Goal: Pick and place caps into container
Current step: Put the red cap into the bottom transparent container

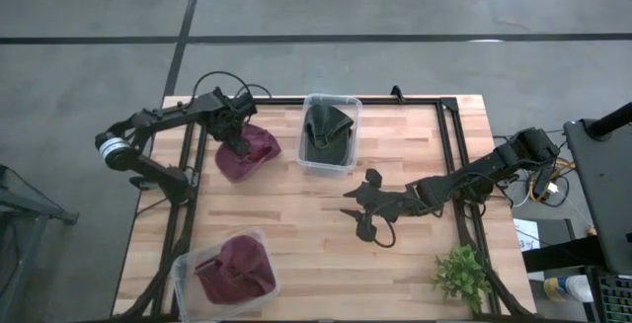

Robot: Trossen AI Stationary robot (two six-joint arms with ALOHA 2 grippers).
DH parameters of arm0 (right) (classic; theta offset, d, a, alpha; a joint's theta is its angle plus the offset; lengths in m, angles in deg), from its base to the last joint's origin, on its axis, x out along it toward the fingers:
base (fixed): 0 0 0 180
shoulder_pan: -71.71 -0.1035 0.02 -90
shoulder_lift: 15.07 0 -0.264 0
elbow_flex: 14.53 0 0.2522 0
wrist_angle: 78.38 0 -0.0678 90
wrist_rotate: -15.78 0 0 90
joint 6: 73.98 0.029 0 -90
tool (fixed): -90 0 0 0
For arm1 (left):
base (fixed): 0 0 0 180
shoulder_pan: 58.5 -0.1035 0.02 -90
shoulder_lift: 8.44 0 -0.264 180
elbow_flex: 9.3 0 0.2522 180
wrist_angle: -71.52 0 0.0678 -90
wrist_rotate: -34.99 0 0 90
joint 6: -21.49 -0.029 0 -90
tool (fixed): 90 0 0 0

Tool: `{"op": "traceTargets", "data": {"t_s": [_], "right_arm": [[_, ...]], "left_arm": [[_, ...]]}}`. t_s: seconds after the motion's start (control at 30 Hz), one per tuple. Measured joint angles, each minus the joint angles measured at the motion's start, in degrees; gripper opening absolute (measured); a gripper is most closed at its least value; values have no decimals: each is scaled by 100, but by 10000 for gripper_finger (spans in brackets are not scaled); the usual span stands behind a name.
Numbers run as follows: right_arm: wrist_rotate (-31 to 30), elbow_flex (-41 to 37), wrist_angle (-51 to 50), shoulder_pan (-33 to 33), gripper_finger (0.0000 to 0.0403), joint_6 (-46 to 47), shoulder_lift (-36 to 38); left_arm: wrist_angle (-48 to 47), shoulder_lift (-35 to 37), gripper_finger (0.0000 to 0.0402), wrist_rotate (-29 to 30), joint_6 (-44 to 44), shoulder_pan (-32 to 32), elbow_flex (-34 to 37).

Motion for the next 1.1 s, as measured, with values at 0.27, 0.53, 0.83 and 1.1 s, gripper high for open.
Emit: {"op": "traceTargets", "data": {"t_s": [0.27,0.53,0.83,1.1], "right_arm": [[0,0,24,0,208,-1,0],[0,-13,35,1,208,22,0],[0,-22,64,-1,208,24,0],[0,-22,114,0,208,24,0]], "left_arm": [[382,0,165,-430,-30,-215,82],[486,0,165,-238,-273,-409,354],[818,0,165,-683,-333,-428,603],[846,0,76,-815,-290,-428,625]]}}
